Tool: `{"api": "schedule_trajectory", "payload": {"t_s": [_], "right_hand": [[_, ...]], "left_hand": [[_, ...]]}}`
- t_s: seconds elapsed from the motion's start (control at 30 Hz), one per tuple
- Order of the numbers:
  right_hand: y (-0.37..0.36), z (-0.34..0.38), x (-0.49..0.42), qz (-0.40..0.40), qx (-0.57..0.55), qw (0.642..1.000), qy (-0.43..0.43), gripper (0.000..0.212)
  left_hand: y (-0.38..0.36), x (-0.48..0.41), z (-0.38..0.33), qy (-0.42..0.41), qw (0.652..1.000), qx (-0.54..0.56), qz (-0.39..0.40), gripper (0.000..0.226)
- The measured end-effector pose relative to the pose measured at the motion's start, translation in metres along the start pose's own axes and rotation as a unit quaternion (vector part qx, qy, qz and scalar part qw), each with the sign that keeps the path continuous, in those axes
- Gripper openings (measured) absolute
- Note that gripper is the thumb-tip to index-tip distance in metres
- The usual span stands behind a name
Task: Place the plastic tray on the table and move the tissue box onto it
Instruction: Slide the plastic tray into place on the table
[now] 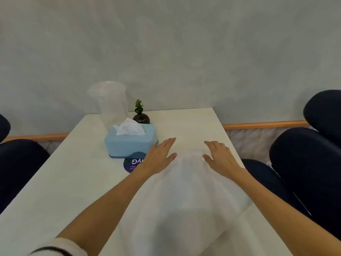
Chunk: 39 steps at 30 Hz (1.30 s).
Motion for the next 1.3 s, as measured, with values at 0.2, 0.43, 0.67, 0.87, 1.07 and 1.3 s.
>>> {"api": "schedule_trajectory", "payload": {"t_s": [0.2,0.43,0.67,0.87,1.07,1.3], "right_hand": [[-0.014,-0.015,0.012,0.013,0.038,0.995,-0.091,0.037],[-0.018,-0.021,0.004,0.004,-0.027,0.989,-0.145,0.033],[-0.015,-0.020,-0.010,0.007,-0.045,0.989,-0.141,0.036],[-0.008,-0.037,0.007,0.019,0.013,0.990,-0.136,0.036],[0.004,-0.050,0.026,0.008,0.059,0.988,-0.146,0.036],[0.006,-0.048,0.038,-0.004,0.020,0.981,-0.194,0.026]], "left_hand": [[-0.031,0.011,0.007,0.043,0.995,0.004,0.094,0.053],[-0.039,0.016,0.014,0.072,0.995,-0.003,0.066,0.033],[-0.037,0.011,0.013,0.102,0.991,-0.063,0.060,0.024],[-0.037,0.009,0.010,0.115,0.982,-0.135,0.069,0.022],[-0.036,0.013,0.009,0.160,0.975,-0.133,0.078,0.022],[-0.037,0.023,0.010,0.202,0.967,-0.132,0.082,0.029]]}}
Point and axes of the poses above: each hand's wrist, its own x-axis away from the middle knuckle, its own y-axis out of the back of the hand, z = x × y, the point moved 4 cm from there along -x, towards the middle knuckle, and after that the axes turned 15 degrees about -x, right-handed, at the moved point
